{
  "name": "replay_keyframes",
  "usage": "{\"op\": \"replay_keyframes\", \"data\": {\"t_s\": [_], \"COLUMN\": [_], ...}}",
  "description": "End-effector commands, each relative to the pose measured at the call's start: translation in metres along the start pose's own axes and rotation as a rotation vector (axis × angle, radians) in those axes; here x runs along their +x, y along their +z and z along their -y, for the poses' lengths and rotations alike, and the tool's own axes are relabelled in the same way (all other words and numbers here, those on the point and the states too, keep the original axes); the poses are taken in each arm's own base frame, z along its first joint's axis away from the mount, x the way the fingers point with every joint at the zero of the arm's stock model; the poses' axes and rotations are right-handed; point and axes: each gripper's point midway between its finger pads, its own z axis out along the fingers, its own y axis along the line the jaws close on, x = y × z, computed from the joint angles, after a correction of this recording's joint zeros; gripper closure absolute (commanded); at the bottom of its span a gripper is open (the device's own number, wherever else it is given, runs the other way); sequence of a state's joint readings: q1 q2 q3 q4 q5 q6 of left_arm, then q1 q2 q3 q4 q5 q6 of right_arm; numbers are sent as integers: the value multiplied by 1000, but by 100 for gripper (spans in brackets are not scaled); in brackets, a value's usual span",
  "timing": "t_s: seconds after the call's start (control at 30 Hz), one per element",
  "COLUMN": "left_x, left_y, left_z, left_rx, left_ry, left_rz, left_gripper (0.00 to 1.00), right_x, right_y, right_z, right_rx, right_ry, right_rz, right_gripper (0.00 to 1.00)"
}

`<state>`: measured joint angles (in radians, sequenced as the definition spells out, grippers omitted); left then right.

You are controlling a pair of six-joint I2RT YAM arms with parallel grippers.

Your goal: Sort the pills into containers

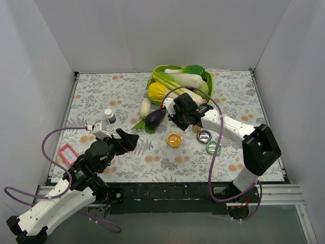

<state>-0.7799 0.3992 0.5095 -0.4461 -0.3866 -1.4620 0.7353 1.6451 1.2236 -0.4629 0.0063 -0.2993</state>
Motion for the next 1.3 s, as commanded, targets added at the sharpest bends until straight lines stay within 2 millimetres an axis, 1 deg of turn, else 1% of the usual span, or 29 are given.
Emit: {"op": "replay_keyframes", "data": {"t_s": [0.0,0.03,0.1,0.13,0.2,0.23,0.3,0.33,0.37,0.4,0.43,0.47,0.53,0.57,0.6,0.63,0.67,0.7,0.73,0.77,0.8,0.83,0.87,0.9,0.93,0.97,1.03,1.1,1.27], "left_x": [-6,-6,-7,-7,-6,-11,-10,-14,-14,-12,-10,-17,-16,-26,-34,-32,-44,-58,-55,-62,-82,-88,-88,-103,-107,-109,-118,-120,-116], "left_y": [0,0,0,0,2,1,4,4,5,10,11,11,18,19,23,28,31,35,44,48,52,56,64,66,68,73,78,84,98], "left_z": [-3,-3,0,0,2,6,7,10,11,8,3,7,1,5,-1,-6,-3,-16,-16,-21,-33,-38,-47,-54,-60,-72,-80,-89,-114], "left_rx": [-26,-26,-19,-20,-19,-12,-22,-21,-31,-59,-85,-93,-149,-153,-192,-214,-215,-261,-238,-241,-274,-280,-298,-336,-366,-419,-431,-427,-460], "left_ry": [16,19,28,37,60,64,104,113,130,153,192,204,263,294,311,332,363,349,346,357,321,309,295,289,293,297,289,266,256], "left_rz": [18,14,13,9,-3,1,-15,-14,-22,-37,-55,-50,-81,-72,-69,-102,-98,-81,-131,-141,-118,-130,-169,-146,-149,-152,-133,-140,-140], "left_gripper": [2,2,2,2,2,2,2,2,2,2,2,2,2,2,2,2,2,2,2,2,2,2,2,2,2,2,2,2,2], "right_x": [-27,-28,-32,-36,-42,-49,-55,-66,-72,-75,-84,-87,-92,-93,-93,-94,-91,-89,-92,-90,-84,-83,-79,-72,-69,-66,-57,-55,-44], "right_y": [-2,-4,-8,-13,-22,-31,-43,-57,-65,-73,-90,-99,-122,-131,-138,-151,-158,-164,-179,-185,-184,-192,-193,-188,-191,-190,-189,-191,-190], "right_z": [8,8,8,9,12,14,17,15,14,13,13,9,10,16,20,23,30,33,36,40,41,40,41,39,38,37,34,32,40], "right_rx": [31,30,26,31,43,52,59,40,25,14,6,-45,-79,-103,-107,-101,-118,-115,-93,-80,-72,-58,-49,-51,-43,-42,-43,-48,-16], "right_ry": [-10,-7,-11,-13,-16,-19,-23,-32,-44,-52,-69,-80,-60,-41,-15,-8,9,19,10,13,18,10,9,11,1,-1,-4,-10,25], "right_rz": [66,71,82,97,117,145,173,221,251,269,316,348,407,439,455,489,515,530,578,596,594,615,617,603,608,606,606,622,627], "right_gripper": [87,77,66,58,48,41,37,32,30,29,26,26,25,25,25,24,24,23,23,23,23,21,21,21,21,21,20,20,20]}}
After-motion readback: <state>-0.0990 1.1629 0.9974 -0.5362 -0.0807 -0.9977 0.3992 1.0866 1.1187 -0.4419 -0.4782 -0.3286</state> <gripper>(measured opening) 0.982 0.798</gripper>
